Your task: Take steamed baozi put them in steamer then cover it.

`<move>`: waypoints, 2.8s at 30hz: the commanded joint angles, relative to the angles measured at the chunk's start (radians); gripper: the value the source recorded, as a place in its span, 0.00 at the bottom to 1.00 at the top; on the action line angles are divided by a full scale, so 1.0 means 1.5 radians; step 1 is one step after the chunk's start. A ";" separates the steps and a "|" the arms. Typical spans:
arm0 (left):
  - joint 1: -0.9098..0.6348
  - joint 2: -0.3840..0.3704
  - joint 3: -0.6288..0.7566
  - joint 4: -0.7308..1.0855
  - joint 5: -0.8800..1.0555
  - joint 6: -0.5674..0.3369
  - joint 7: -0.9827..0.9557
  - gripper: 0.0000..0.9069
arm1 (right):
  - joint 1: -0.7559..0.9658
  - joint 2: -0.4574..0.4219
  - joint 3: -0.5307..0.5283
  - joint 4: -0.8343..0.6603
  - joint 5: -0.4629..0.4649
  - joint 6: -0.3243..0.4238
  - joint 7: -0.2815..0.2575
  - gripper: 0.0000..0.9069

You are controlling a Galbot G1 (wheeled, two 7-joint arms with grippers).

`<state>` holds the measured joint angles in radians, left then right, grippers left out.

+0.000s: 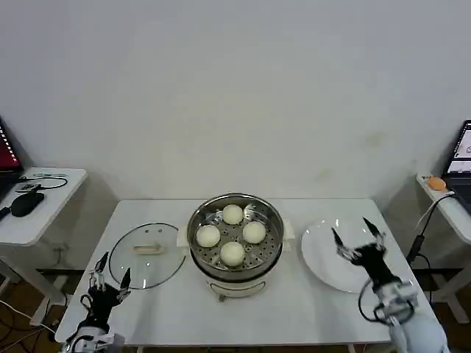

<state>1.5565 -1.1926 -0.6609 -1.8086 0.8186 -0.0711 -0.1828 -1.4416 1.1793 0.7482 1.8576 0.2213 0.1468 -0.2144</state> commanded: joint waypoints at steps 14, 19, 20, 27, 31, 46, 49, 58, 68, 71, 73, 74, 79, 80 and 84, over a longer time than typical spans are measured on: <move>-0.269 0.022 0.131 0.267 0.214 0.013 -0.010 1.00 | -0.171 0.114 0.144 0.020 -0.019 0.068 -0.009 1.00; -0.278 0.013 0.144 0.285 0.222 0.014 -0.012 1.00 | -0.171 0.114 0.147 0.019 -0.017 0.066 -0.009 1.00; -0.282 0.012 0.146 0.289 0.223 0.014 -0.012 1.00 | -0.171 0.115 0.147 0.019 -0.018 0.066 -0.009 1.00; -0.315 0.009 0.152 0.333 0.233 0.017 -0.015 1.00 | -0.175 0.120 0.146 0.018 -0.020 0.070 -0.009 1.00; -0.338 0.008 0.153 0.362 0.240 0.018 -0.019 1.00 | -0.179 0.124 0.147 0.017 -0.022 0.074 -0.010 1.00; -0.375 0.000 0.152 0.419 0.254 0.013 -0.042 0.00 | -0.181 0.138 0.143 0.015 -0.027 0.076 -0.010 1.00; -0.373 -0.002 0.153 0.418 0.258 0.012 -0.043 0.00 | -0.180 0.139 0.140 0.013 -0.027 0.074 -0.010 1.00; -0.339 -0.019 0.122 0.380 0.287 0.004 -0.072 0.00 | -0.179 0.142 0.128 0.019 -0.035 0.075 -0.009 1.00; -0.263 0.006 0.068 0.218 0.249 0.042 -0.085 0.00 | -0.187 0.140 0.116 0.037 -0.039 0.068 -0.011 1.00; -0.229 0.027 0.052 0.150 0.226 0.064 -0.065 0.00 | -0.185 0.137 0.110 0.033 -0.043 0.066 -0.013 1.00; -0.205 0.049 0.040 0.093 0.204 0.092 -0.034 0.00 | -0.182 0.134 0.106 0.031 -0.043 0.065 -0.014 1.00; -0.194 0.059 0.034 0.064 0.191 0.109 -0.025 0.00 | -0.181 0.132 0.104 0.028 -0.044 0.065 -0.015 1.00; -0.176 0.104 0.016 -0.021 0.147 0.175 0.005 0.00 | -0.170 0.124 0.094 0.017 -0.050 0.066 -0.018 1.00; -0.176 0.108 0.016 -0.031 0.141 0.185 0.012 0.00 | -0.167 0.123 0.093 0.016 -0.049 0.066 -0.018 1.00; -0.184 0.158 0.045 -0.077 0.079 0.253 0.060 0.00 | -0.162 0.121 0.086 0.009 -0.056 0.065 -0.019 1.00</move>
<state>1.2273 -1.0907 -0.5922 -1.6634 1.0933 0.1126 -0.2112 -1.6935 1.3656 0.8919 1.8825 0.1491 0.2451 -0.2404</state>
